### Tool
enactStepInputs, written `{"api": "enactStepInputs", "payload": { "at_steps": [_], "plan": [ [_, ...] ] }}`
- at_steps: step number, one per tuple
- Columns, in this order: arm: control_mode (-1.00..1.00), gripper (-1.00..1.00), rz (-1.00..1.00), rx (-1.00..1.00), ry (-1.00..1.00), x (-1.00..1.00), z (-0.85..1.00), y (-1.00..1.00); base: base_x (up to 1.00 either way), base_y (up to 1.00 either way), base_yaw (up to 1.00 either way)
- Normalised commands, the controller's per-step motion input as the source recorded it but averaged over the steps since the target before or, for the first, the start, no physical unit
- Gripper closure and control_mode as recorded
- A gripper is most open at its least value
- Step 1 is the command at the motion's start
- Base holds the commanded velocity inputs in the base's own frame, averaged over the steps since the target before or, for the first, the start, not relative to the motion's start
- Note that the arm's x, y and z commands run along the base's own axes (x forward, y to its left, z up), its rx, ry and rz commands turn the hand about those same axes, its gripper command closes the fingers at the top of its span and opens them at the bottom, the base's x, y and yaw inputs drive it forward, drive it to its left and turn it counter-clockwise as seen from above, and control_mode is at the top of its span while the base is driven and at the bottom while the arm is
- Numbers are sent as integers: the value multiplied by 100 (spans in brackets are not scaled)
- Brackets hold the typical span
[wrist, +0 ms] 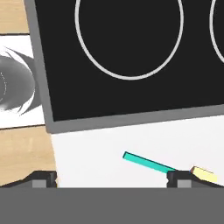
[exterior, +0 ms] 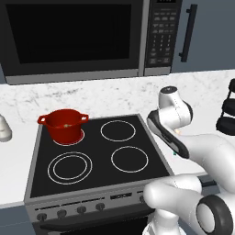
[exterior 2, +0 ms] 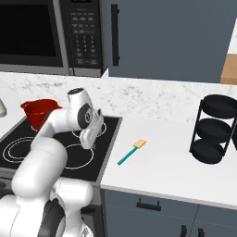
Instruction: Put the tomato and onion in the pot. Retrieve the spatula and lightly stir the vegetables in the pot.
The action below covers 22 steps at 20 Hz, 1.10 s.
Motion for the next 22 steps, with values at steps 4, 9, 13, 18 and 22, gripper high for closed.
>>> {"api": "enactStepInputs", "payload": {
  "at_steps": [4,9,13,18,22],
  "plan": [
    [-100,-100,73,-12,28,11,-32,-41,0,0,0],
    [-100,-100,70,-3,9,2,-38,-44,0,0,0],
    [-100,-100,53,0,-1,0,-33,-22,0,0,0],
    [-100,-100,40,0,0,7,-41,-9,0,0,0],
    [-100,-100,25,0,0,14,-38,-7,0,0,0]
  ]
}}
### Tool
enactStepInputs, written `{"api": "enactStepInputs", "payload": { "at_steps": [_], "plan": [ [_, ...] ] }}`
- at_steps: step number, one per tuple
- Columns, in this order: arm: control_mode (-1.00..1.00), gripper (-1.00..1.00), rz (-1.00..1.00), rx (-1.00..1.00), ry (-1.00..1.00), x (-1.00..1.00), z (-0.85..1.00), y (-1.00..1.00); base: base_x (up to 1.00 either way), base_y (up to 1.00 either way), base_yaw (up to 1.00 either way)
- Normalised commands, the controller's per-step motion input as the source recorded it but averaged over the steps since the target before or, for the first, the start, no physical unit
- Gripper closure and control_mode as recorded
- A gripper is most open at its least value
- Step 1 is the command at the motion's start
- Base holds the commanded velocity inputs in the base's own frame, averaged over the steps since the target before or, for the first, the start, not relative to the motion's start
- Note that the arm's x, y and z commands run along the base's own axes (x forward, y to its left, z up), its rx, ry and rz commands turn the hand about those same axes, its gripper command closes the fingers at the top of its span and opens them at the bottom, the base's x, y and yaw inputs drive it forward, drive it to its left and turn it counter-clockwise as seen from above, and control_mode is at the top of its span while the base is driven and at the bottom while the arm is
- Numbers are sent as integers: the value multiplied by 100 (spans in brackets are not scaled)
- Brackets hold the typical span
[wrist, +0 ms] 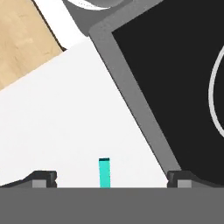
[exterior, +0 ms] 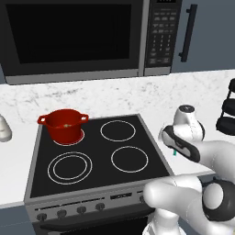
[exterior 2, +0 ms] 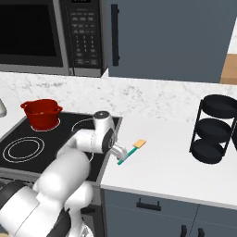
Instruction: Put the tomato and onion in the pot. Retrieve the spatula and lightly stir the vegetables in the pot.
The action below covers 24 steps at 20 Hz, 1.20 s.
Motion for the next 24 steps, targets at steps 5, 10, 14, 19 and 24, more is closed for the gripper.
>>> {"api": "enactStepInputs", "payload": {
  "at_steps": [5,10,14,19,24],
  "plan": [
    [-100,-100,8,-8,0,26,-37,-1,0,0,0],
    [-100,-100,1,-11,0,8,-32,-6,0,0,0],
    [-100,-100,0,-10,0,5,-21,-19,0,0,0],
    [-100,-100,0,-4,0,8,-23,-5,0,0,0],
    [-100,-100,0,0,0,20,-20,-2,0,0,0]
  ]
}}
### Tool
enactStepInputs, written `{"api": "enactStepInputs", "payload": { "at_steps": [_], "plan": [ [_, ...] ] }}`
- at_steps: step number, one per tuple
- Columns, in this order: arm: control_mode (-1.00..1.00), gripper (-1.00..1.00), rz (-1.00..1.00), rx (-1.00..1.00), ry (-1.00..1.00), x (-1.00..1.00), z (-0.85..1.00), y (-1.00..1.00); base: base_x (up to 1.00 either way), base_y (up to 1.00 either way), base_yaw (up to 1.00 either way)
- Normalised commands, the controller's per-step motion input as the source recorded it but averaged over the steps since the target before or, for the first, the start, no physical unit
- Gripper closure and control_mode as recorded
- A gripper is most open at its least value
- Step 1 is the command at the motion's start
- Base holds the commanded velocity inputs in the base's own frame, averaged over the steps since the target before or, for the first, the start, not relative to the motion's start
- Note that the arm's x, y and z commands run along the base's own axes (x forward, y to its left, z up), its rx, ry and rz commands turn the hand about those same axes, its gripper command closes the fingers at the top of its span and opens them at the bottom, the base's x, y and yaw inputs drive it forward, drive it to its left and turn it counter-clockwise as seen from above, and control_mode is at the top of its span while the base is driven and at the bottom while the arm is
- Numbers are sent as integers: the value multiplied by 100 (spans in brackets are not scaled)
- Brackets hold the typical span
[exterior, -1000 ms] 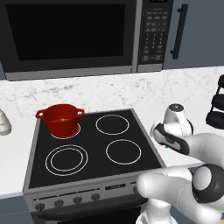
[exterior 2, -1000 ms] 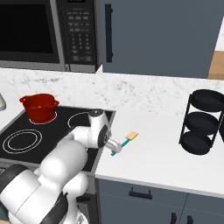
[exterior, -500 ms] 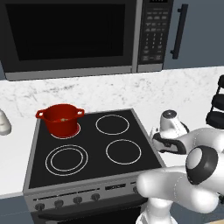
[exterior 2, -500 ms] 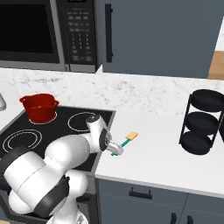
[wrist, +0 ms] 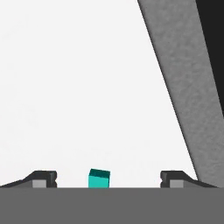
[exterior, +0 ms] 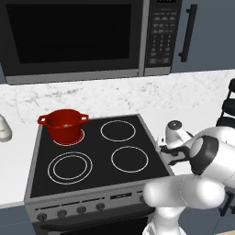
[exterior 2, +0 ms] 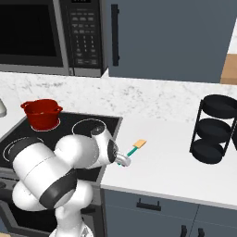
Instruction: Put the tomato and onion in the pot. Retrieve the spatula and lightly stir the vegetables in the pot.
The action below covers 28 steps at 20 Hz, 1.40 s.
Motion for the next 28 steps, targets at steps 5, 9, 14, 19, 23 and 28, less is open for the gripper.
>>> {"api": "enactStepInputs", "payload": {
  "at_steps": [5,9,14,19,23,28],
  "plan": [
    [-100,-100,0,0,0,23,-11,-15,0,0,0],
    [-100,-100,0,0,0,8,-16,-30,0,0,0],
    [-100,-100,0,0,0,0,-39,-35,0,0,0],
    [-100,100,0,8,6,-2,-73,-51,0,0,0],
    [-100,100,-6,15,12,-7,-75,-64,0,0,0],
    [-100,100,-14,14,11,-14,-35,-37,0,0,0]
  ]
}}
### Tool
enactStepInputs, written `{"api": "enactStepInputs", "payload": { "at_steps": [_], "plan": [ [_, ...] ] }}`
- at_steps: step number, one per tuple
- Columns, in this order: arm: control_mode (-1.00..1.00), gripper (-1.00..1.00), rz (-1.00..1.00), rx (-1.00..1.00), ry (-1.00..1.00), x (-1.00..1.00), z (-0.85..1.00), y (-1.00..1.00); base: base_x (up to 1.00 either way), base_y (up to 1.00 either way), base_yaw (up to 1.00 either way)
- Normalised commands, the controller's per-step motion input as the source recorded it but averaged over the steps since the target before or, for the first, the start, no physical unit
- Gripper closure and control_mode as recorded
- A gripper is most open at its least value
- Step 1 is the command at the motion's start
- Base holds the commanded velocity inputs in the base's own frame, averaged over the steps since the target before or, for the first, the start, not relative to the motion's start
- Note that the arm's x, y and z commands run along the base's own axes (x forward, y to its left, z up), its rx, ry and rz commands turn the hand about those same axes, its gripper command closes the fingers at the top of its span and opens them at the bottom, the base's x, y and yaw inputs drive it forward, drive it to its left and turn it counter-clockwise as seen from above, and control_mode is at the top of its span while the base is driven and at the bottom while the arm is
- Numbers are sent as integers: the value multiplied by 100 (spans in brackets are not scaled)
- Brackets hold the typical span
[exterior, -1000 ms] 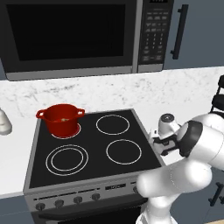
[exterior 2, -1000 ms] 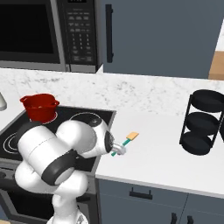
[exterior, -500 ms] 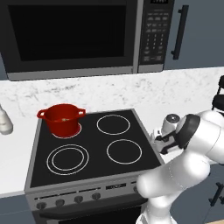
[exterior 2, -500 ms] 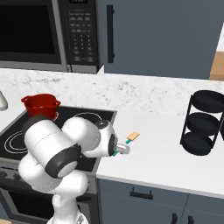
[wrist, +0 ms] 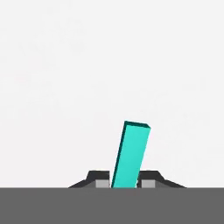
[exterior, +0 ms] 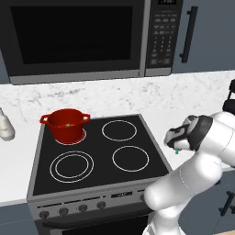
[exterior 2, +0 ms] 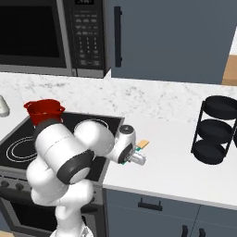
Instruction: Put the tomato and onion in the pot. Retrieve the spatula and lightly stir the vegetables in the pot.
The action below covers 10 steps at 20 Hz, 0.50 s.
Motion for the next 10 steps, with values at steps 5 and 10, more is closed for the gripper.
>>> {"api": "enactStepInputs", "payload": {
  "at_steps": [5,10],
  "plan": [
    [-100,100,-21,1,1,-4,0,0,0,0,0],
    [-100,100,-16,4,-10,-55,70,3,0,0,0]
  ]
}}
